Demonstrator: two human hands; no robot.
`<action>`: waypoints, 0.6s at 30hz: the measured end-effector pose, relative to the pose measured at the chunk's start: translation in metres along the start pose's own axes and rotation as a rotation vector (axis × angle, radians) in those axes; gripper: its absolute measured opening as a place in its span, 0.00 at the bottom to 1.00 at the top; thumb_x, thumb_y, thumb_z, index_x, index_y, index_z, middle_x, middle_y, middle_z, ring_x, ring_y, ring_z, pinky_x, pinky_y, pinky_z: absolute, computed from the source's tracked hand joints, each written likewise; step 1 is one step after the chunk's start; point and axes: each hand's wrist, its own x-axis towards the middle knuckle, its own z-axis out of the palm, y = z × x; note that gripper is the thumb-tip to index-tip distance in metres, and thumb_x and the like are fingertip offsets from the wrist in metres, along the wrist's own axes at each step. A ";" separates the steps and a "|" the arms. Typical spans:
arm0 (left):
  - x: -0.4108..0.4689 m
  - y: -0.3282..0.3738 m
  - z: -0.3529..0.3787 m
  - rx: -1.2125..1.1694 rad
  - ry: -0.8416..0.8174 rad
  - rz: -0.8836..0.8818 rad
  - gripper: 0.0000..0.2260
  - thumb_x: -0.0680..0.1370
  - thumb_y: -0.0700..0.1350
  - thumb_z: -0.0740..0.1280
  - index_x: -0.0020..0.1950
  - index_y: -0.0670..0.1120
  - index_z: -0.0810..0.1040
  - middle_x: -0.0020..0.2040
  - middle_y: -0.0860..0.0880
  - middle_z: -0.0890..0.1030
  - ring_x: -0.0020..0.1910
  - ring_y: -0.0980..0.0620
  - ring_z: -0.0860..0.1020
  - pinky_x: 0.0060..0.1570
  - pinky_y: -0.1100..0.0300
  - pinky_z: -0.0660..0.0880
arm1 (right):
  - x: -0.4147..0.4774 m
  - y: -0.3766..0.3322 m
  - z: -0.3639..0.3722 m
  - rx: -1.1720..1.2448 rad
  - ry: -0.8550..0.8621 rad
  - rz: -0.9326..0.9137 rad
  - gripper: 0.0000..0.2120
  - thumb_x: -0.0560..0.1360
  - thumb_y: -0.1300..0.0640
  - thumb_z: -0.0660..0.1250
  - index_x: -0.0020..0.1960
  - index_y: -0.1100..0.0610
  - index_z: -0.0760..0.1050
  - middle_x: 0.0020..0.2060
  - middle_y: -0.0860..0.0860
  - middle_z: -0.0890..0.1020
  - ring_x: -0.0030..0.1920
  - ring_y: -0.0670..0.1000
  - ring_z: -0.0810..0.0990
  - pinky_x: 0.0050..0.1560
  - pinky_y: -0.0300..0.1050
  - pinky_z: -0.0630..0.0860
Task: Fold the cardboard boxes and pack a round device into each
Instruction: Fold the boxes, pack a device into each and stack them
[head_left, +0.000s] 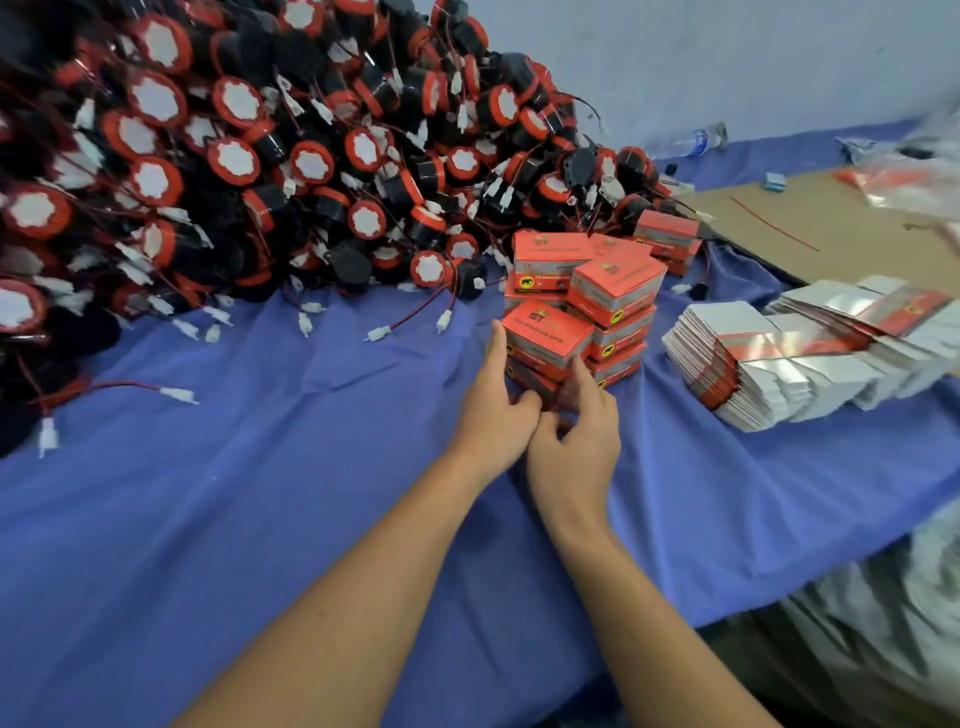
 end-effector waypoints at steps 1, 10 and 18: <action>-0.002 0.003 0.001 -0.002 -0.005 -0.005 0.40 0.79 0.34 0.64 0.84 0.59 0.50 0.61 0.61 0.78 0.54 0.68 0.78 0.56 0.69 0.73 | 0.001 0.003 0.000 0.006 0.004 0.013 0.32 0.75 0.68 0.65 0.77 0.51 0.70 0.60 0.48 0.76 0.58 0.43 0.78 0.55 0.25 0.71; -0.059 0.051 0.069 -0.137 0.385 0.457 0.11 0.77 0.34 0.62 0.52 0.47 0.80 0.49 0.53 0.81 0.49 0.58 0.80 0.50 0.69 0.74 | 0.031 -0.008 -0.053 0.090 0.207 0.052 0.22 0.75 0.68 0.68 0.68 0.55 0.76 0.59 0.50 0.80 0.58 0.46 0.80 0.56 0.34 0.76; -0.002 0.086 0.152 0.063 -0.189 0.157 0.14 0.81 0.36 0.61 0.60 0.43 0.83 0.59 0.45 0.85 0.60 0.46 0.80 0.62 0.57 0.74 | 0.098 0.017 -0.140 -0.668 0.224 0.140 0.20 0.79 0.60 0.65 0.71 0.55 0.76 0.72 0.57 0.72 0.72 0.61 0.65 0.65 0.53 0.65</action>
